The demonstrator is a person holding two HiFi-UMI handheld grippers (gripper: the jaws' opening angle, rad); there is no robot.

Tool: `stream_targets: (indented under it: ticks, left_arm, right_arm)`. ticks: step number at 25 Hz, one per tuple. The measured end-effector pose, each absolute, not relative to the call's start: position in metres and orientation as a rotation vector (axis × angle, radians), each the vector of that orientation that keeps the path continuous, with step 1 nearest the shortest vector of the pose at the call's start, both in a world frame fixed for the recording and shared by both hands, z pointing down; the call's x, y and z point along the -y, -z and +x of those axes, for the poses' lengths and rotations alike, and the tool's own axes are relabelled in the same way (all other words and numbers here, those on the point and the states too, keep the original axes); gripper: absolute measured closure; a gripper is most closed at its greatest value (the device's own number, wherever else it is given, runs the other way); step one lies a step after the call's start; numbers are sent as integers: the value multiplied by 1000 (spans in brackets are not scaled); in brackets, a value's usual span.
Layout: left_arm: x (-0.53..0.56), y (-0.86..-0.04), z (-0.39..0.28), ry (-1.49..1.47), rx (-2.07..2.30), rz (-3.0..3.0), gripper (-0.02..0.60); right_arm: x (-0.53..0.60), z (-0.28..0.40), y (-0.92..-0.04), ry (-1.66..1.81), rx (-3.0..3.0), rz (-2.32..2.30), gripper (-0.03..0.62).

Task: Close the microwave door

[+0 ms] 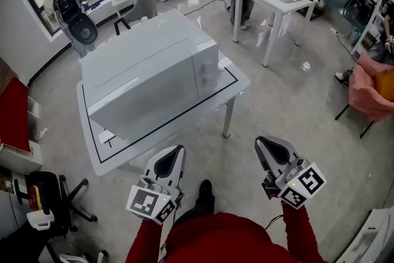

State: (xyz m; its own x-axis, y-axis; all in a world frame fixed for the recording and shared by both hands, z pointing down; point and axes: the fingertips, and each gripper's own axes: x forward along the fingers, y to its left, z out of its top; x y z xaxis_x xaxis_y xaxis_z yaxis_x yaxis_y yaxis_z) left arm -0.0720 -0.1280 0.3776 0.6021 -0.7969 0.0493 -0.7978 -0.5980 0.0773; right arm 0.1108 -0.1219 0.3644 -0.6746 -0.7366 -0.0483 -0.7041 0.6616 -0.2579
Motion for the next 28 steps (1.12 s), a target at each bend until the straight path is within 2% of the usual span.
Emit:
stream_targets:
  ticks: [13,28]
  left_arm:
    - [107,-377,-70,-6,1371,2731,572]
    - [68,-385,-56,-28,1355,2727,572]
  right_arm:
    - [90,121,-400,340,-2723,-1402,580]
    - [56,118,-409,333,-2735,-1435,580]
